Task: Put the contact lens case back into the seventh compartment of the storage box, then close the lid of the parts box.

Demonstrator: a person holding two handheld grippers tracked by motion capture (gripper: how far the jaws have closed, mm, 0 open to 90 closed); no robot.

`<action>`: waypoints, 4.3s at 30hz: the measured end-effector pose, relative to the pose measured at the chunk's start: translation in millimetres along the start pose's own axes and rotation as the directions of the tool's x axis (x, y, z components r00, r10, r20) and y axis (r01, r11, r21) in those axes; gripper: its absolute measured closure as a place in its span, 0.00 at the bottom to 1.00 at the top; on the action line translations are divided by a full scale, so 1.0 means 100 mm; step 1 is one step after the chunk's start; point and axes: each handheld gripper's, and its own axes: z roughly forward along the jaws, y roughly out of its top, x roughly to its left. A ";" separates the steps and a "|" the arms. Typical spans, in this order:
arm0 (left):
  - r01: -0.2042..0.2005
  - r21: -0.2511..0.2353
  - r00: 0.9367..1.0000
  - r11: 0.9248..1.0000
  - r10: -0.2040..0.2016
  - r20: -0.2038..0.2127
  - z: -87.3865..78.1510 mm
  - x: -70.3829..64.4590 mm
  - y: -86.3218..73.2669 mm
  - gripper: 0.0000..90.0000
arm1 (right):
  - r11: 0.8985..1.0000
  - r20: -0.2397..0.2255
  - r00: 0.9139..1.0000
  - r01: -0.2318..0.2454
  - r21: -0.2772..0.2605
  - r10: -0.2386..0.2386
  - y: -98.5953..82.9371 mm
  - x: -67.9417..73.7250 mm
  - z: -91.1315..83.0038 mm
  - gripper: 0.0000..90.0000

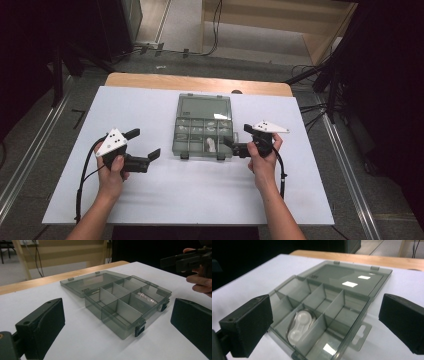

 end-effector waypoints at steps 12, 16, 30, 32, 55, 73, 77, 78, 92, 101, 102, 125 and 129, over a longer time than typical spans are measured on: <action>0.031 0.038 1.000 0.999 -0.031 0.002 0.46 0.21 0.09 0.00 | 1.000 0.019 1.000 -0.021 -0.021 0.022 0.19 -0.21 0.05 0.00; 0.029 0.053 1.000 0.998 -0.029 -0.005 0.61 0.27 0.13 0.00 | 0.999 0.014 0.999 -0.043 -0.018 0.043 0.22 -0.28 0.13 0.00; 0.076 0.098 0.997 0.992 -0.077 0.007 1.12 0.49 0.25 0.02 | 0.996 0.012 0.997 -0.082 0.021 0.082 0.28 -0.51 0.40 0.00; 0.085 0.103 0.996 0.991 -0.086 0.005 1.19 0.52 0.26 0.02 | 0.996 0.011 0.996 -0.086 0.028 0.086 0.28 -0.54 0.43 0.00; 0.278 0.153 0.960 0.948 -0.278 -0.021 1.64 0.77 0.27 0.15 | 0.982 -0.015 0.988 -0.149 0.116 0.152 0.33 -0.80 0.84 0.00; 0.394 0.259 0.919 0.882 -0.373 -0.126 1.84 0.79 0.22 0.39 | 0.929 0.008 0.955 -0.289 0.229 0.295 0.27 -0.90 1.09 0.27; 0.402 0.275 0.915 0.873 -0.377 -0.142 1.88 0.76 0.19 0.42 | 0.924 0.033 0.953 -0.300 0.238 0.301 0.24 -0.91 1.13 0.33; 0.407 0.277 0.913 0.870 -0.381 -0.146 1.88 0.76 0.19 0.42 | 0.924 0.030 0.952 -0.302 0.236 0.304 0.23 -0.91 1.14 0.36; 0.461 0.307 0.887 0.832 -0.423 -0.184 1.95 0.74 0.16 0.44 | 0.909 0.052 0.941 -0.336 0.247 0.334 0.19 -0.92 1.19 0.50; 0.481 0.281 0.877 0.830 -0.452 -0.163 1.88 0.82 0.20 0.60 | 0.928 0.056 0.950 -0.313 0.205 0.308 0.20 -0.93 1.13 0.62; 0.481 0.279 0.877 0.831 -0.455 -0.157 1.87 0.83 0.20 0.63 | 0.929 0.056 0.950 -0.311 0.201 0.306 0.20 -0.93 1.12 0.63; 0.362 0.188 0.932 0.913 -0.348 -0.103 1.62 0.84 0.28 0.92 | 0.985 0.095 0.987 -0.141 0.103 0.131 0.25 -0.80 0.87 0.90; 0.371 0.157 0.927 0.915 -0.356 -0.120 1.61 0.87 0.36 0.81 | 0.989 0.104 0.990 -0.105 0.101 0.094 0.25 -0.78 0.85 0.90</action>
